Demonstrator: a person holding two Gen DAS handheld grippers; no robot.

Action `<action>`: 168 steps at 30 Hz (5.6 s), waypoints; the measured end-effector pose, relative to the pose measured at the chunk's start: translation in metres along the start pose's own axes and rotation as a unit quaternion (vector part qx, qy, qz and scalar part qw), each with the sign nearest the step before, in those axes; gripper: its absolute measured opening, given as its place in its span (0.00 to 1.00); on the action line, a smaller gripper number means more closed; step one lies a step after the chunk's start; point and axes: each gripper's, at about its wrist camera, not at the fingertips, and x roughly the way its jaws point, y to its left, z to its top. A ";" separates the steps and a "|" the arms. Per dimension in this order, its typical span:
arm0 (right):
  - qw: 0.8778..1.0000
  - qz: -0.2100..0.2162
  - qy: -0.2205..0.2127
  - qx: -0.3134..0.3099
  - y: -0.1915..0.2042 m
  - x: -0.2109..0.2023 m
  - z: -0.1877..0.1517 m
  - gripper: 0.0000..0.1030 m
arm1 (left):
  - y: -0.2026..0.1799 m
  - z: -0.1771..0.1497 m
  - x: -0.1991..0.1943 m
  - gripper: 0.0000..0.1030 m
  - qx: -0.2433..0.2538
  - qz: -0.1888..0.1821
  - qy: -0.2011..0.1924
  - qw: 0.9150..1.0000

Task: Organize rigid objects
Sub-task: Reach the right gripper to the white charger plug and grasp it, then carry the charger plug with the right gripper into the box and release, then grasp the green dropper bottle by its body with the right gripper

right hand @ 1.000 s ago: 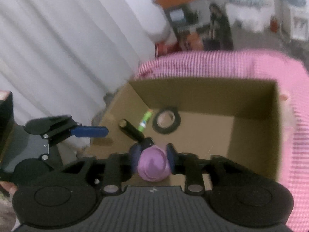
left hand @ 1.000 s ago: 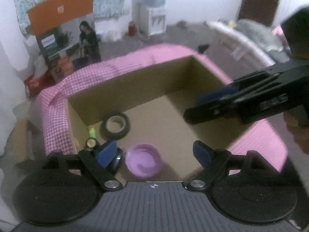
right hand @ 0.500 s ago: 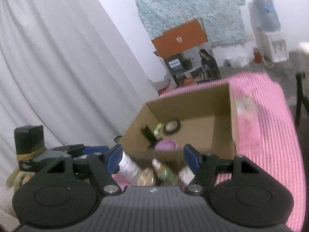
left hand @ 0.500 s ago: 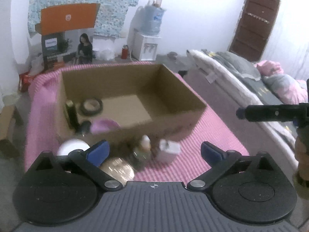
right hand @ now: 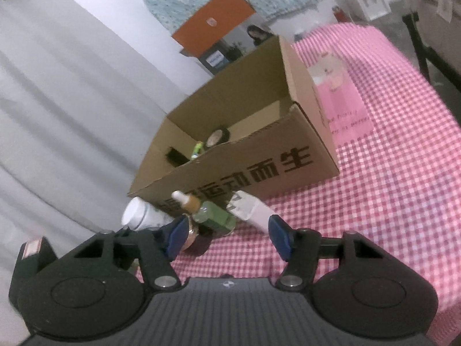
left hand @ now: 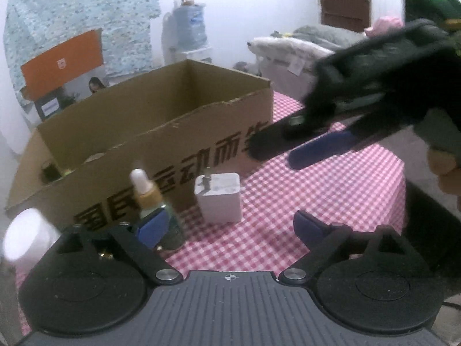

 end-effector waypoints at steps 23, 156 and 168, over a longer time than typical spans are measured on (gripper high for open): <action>0.998 0.006 0.062 0.023 -0.029 0.062 0.019 0.28 | 0.003 0.009 0.046 0.59 -0.040 0.011 0.034 0.999; 0.997 0.081 0.015 0.003 0.036 -0.001 0.037 0.55 | 0.071 0.031 -0.078 0.86 -0.117 0.039 0.012 0.992; 0.992 0.011 0.022 -0.123 0.073 0.041 0.012 0.55 | 0.038 0.001 -0.022 0.77 -0.043 0.068 -0.016 0.997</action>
